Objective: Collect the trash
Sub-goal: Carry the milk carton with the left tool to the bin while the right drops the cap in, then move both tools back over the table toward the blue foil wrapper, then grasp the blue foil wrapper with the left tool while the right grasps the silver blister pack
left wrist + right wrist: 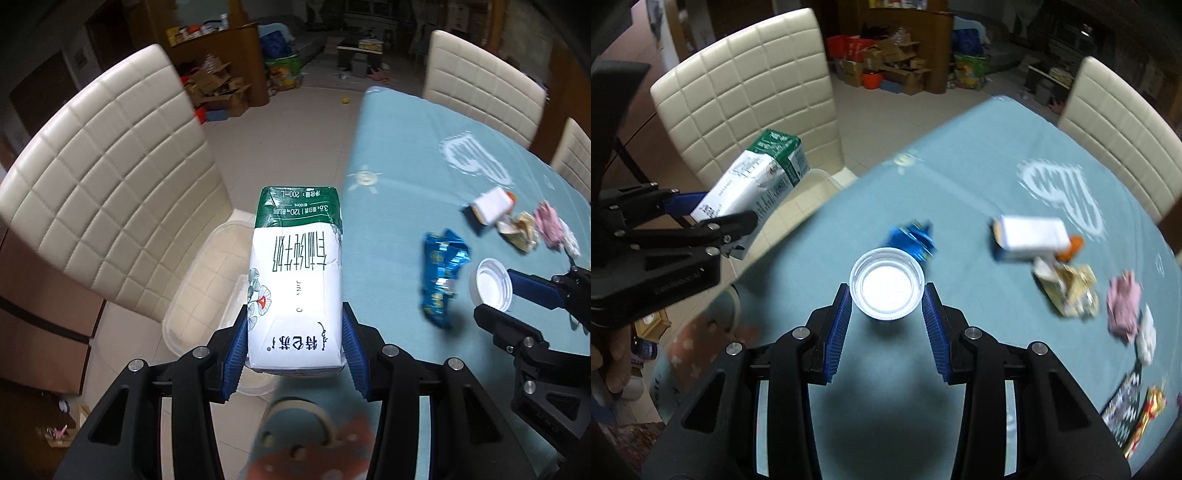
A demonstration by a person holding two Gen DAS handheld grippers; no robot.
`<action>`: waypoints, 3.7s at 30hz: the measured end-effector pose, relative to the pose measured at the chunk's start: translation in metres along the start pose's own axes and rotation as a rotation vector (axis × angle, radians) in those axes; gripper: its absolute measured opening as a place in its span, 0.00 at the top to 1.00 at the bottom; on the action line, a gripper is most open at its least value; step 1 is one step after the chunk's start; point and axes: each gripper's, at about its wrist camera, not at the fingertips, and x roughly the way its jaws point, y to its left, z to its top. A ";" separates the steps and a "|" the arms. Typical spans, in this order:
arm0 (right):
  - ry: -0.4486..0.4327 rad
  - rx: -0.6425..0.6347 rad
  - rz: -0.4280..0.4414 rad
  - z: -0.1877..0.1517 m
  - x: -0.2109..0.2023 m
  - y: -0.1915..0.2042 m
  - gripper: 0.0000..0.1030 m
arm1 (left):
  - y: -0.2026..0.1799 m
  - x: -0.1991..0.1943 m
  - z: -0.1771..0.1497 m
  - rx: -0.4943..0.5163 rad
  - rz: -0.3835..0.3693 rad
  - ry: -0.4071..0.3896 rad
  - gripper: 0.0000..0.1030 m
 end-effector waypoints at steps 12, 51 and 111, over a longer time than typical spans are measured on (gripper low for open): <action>0.016 -0.116 0.067 0.062 0.044 0.050 0.59 | 0.070 0.030 0.005 -0.118 0.082 0.039 0.54; 0.033 -0.032 0.016 0.044 0.041 0.025 0.27 | 0.084 0.031 -0.014 -0.202 0.099 0.093 0.22; 0.094 0.657 -0.396 -0.163 -0.027 -0.254 0.45 | -0.135 0.059 0.013 0.133 -0.053 0.121 0.30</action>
